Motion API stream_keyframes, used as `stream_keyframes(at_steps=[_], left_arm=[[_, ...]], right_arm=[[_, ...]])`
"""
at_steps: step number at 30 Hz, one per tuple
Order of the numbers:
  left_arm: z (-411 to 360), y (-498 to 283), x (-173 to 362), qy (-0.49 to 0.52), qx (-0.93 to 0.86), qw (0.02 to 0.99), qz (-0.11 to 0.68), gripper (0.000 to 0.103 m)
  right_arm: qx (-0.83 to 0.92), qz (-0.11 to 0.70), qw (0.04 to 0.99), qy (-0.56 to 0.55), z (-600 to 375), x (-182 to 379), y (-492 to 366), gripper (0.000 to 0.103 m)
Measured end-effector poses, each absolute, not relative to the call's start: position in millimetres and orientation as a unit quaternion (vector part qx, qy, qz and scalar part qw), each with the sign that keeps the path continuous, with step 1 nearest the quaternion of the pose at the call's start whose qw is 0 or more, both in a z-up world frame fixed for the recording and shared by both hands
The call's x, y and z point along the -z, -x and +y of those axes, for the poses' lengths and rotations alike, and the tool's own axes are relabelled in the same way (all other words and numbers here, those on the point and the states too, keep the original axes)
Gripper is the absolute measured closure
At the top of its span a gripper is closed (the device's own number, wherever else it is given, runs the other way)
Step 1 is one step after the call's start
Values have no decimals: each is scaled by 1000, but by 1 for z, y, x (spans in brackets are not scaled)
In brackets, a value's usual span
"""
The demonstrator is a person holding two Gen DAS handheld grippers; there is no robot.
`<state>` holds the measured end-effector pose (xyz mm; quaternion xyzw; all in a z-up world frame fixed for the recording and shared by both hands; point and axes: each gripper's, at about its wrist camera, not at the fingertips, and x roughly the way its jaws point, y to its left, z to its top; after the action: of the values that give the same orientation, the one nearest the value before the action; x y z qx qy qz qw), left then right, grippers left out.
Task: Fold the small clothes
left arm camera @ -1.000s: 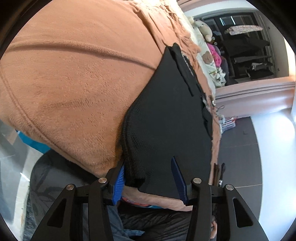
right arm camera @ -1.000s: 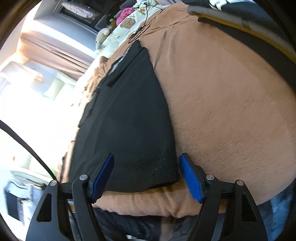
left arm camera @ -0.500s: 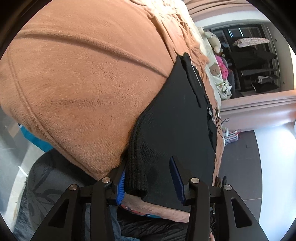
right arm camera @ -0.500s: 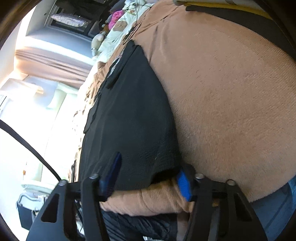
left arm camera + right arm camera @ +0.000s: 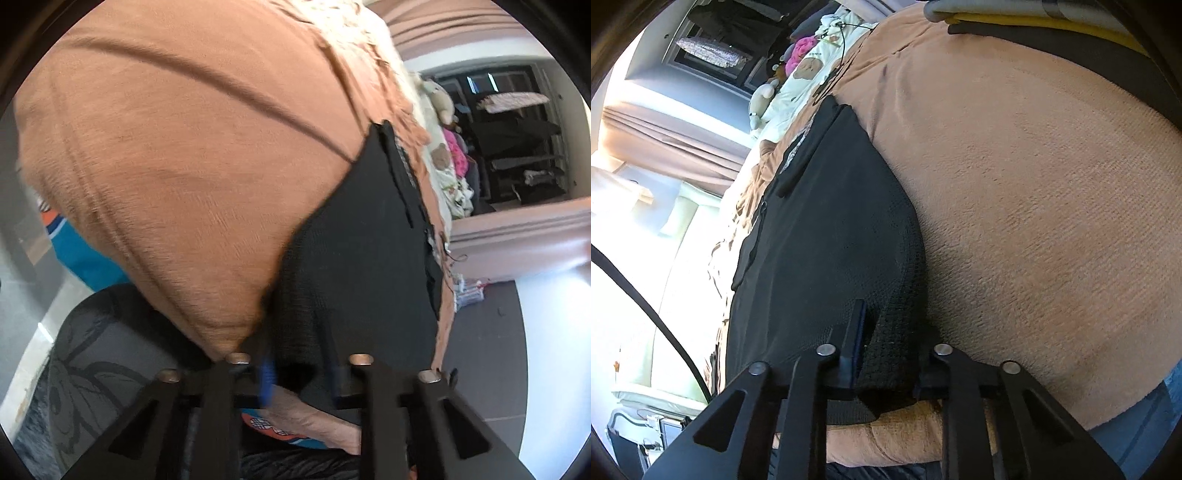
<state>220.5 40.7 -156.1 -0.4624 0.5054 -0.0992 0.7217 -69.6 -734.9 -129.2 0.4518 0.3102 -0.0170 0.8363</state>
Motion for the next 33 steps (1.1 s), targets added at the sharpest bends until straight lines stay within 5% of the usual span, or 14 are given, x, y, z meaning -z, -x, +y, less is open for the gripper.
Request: stream_keyframes(at_steps=[7,33], left_arm=[[61,-215,151,496,106,720,473,99],[115,-164,65,550,166,741,348,101]], right_arm=[[17,302,844,-444,-734,118,78,102],[-26,229,868,-440,-701,53,165,103]])
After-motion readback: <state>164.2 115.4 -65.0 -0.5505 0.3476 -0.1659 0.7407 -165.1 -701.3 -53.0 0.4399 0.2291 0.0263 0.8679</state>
